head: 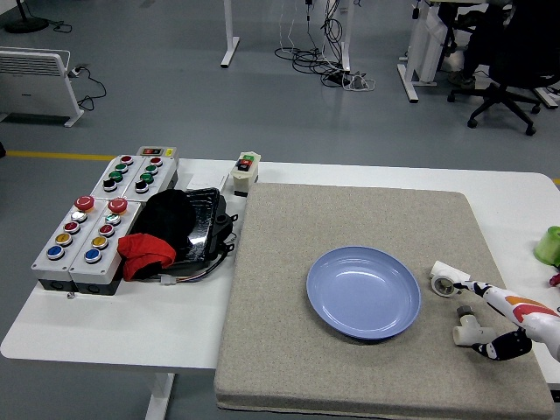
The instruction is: Pick pipe place plate twice
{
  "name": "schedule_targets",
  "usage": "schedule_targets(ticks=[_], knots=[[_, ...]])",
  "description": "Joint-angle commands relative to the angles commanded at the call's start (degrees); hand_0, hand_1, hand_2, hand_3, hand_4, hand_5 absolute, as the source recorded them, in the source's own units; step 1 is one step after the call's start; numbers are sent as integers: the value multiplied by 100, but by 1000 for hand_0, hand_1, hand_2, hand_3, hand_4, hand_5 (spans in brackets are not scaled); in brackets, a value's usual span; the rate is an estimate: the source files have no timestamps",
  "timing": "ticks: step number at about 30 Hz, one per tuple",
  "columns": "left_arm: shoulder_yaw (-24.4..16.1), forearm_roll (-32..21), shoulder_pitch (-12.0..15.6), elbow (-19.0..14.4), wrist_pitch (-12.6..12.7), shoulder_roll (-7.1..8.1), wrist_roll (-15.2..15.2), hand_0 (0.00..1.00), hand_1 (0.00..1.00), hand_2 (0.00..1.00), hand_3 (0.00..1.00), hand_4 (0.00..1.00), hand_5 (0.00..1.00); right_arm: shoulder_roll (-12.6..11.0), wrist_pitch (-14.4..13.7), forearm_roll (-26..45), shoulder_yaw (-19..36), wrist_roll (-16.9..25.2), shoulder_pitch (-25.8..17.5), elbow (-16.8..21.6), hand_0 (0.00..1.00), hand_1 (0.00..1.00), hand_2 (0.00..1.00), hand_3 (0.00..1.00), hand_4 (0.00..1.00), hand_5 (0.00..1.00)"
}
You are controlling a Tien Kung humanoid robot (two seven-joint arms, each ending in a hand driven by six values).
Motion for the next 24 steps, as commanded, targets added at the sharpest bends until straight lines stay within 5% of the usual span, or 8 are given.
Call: schedule_targets(ticks=[22, 23, 24], knots=[[0, -13, 5, -3, 2, -9, 7, 622, 585, 512, 587, 268, 998, -124, 226, -303, -397, -7, 387, -457, 917, 872, 908, 838, 749, 146], [0, -10, 6, -2, 2, -9, 8, 622, 584, 511, 587, 269, 998, -125, 247, -313, -402, -8, 395, -474, 829, 793, 788, 779, 727, 131], [4, -18, 9, -2, 3, -10, 6, 622, 584, 511, 587, 269, 998, -126, 273, -320, -403, -11, 398, -487, 829, 793, 788, 779, 727, 131]])
